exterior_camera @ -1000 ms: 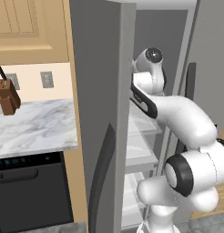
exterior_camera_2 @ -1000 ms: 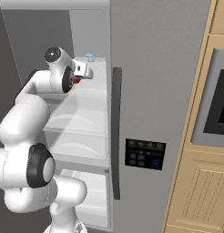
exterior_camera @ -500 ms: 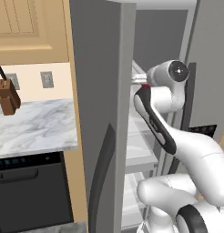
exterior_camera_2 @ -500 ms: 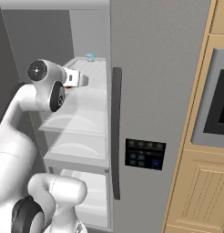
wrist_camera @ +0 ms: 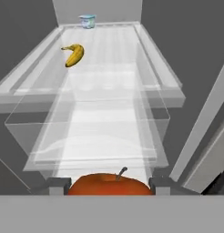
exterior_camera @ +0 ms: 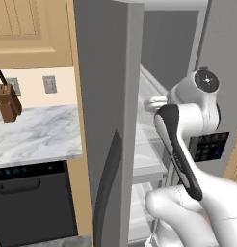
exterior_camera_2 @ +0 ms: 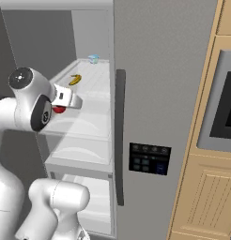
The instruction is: Pick the apple and banana from the fridge and place them on the plate next to the blender to make a fruit smoothie.
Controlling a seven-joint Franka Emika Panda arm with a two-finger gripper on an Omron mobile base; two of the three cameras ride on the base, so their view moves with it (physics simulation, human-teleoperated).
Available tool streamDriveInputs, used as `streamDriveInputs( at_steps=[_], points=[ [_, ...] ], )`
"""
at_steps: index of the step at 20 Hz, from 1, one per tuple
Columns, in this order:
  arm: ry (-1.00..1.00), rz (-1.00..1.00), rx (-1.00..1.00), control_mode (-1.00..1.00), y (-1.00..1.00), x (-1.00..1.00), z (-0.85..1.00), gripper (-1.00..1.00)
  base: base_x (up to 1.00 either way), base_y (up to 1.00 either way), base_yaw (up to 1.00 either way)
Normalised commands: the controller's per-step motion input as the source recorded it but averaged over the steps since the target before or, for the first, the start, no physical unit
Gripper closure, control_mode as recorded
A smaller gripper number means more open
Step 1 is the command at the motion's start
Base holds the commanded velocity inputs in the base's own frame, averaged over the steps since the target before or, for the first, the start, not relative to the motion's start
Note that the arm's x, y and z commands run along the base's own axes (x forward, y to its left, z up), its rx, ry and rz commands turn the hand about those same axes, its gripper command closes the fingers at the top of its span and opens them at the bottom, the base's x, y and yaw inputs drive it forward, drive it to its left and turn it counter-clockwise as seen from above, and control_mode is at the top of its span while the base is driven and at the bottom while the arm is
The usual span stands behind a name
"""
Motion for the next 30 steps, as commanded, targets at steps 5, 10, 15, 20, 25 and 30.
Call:
streamDriveInputs(
  at_steps=[5,10,15,20,25,30],
  points=[
    [0.26,0.0,-0.03,-1.0,-0.05,-0.73,-0.86,1.0,0.0,0.0,0.0],
    [0.01,0.0,0.0,-1.0,0.0,0.0,-0.07,1.0,0.0,0.0,0.0],
    [0.01,0.0,0.0,1.0,0.0,-0.06,-0.01,1.0,-0.49,-0.18,0.08],
    [0.0,0.0,0.0,1.0,0.0,0.0,0.0,1.0,-0.98,-0.43,0.3],
    [0.0,0.0,0.0,1.0,0.0,0.0,0.0,1.0,-0.98,-0.44,0.34],
    [0.0,0.0,0.0,1.0,0.0,0.0,0.0,1.0,-0.99,-0.27,0.6]
  ],
)
